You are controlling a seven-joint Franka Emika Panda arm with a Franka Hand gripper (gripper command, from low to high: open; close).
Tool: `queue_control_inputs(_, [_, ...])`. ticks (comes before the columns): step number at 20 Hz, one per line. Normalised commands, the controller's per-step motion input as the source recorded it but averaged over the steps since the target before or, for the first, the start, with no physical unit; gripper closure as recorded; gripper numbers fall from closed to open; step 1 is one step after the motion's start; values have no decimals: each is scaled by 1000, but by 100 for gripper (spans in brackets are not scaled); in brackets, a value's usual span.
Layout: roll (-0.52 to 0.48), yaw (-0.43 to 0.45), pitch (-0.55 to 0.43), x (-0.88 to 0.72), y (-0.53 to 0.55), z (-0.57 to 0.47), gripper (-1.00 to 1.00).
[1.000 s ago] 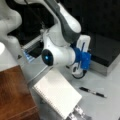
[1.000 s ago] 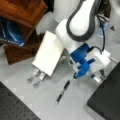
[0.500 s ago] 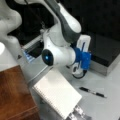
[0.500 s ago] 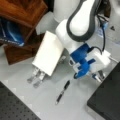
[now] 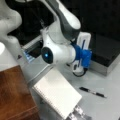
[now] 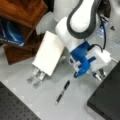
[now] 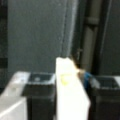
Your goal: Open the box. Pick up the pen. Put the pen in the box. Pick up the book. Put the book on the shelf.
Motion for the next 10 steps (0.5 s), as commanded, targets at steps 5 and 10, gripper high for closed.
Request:
queue_control_inputs(5, [-118,98,-2,117,317,484,100])
queue_control_inputs(10, [-191,111,13,130,383,442,100])
